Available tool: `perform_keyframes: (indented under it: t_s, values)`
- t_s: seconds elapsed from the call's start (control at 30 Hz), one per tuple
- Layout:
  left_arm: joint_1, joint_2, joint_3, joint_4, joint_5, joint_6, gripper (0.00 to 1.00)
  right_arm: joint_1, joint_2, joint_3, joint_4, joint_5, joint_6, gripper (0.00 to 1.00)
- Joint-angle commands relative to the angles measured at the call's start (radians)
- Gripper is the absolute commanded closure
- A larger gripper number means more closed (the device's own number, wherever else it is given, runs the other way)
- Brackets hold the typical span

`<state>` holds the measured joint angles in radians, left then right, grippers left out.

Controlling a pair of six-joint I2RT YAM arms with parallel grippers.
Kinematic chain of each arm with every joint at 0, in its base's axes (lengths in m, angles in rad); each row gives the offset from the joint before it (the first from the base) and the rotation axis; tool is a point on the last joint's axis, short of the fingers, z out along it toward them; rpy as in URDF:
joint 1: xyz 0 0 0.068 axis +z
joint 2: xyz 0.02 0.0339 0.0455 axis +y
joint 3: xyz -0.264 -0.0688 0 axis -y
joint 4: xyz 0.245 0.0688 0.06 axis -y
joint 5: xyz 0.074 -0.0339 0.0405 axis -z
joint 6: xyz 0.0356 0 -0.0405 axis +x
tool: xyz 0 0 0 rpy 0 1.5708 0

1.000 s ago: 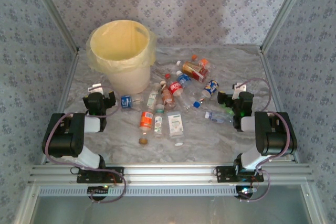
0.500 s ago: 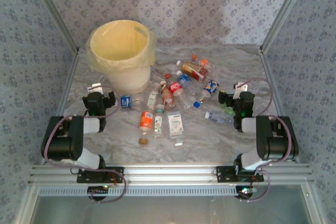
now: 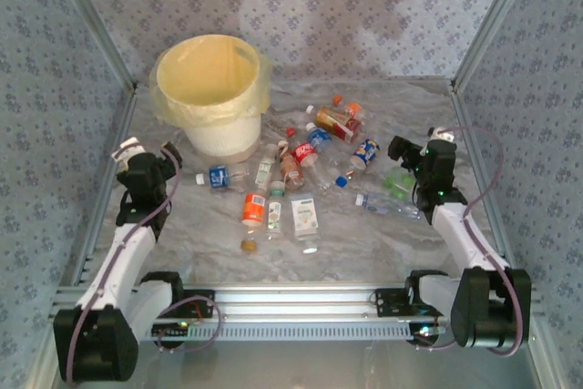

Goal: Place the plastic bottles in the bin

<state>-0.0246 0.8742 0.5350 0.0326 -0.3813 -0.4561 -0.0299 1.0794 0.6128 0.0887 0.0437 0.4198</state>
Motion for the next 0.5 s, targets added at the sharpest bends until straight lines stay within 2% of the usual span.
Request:
perform_keyframes:
  t_s: [0.0,0.13,0.2,0.37,0.47]
  values:
    - [-0.002,-0.061,0.024,-0.277,0.051,-0.205,0.02,-0.032,-0.047,0.081,-0.465,-0.042,0.312,0.0]
    - [0.003,-0.086,0.018,-0.251,0.269,-0.208,0.02,-0.06,-0.052,0.176,-0.8,-0.105,0.461,0.0]
    - [0.003,-0.08,0.01,-0.217,0.331,-0.222,0.02,-0.067,-0.05,0.211,-0.908,-0.121,0.512,0.0]
    - [0.003,-0.017,0.025,-0.201,0.369,-0.254,0.02,-0.053,-0.07,0.205,-0.994,-0.113,0.708,0.0]
    - [0.003,0.017,0.033,-0.179,0.396,-0.251,0.02,-0.048,-0.08,0.15,-0.933,-0.117,0.796,0.16]
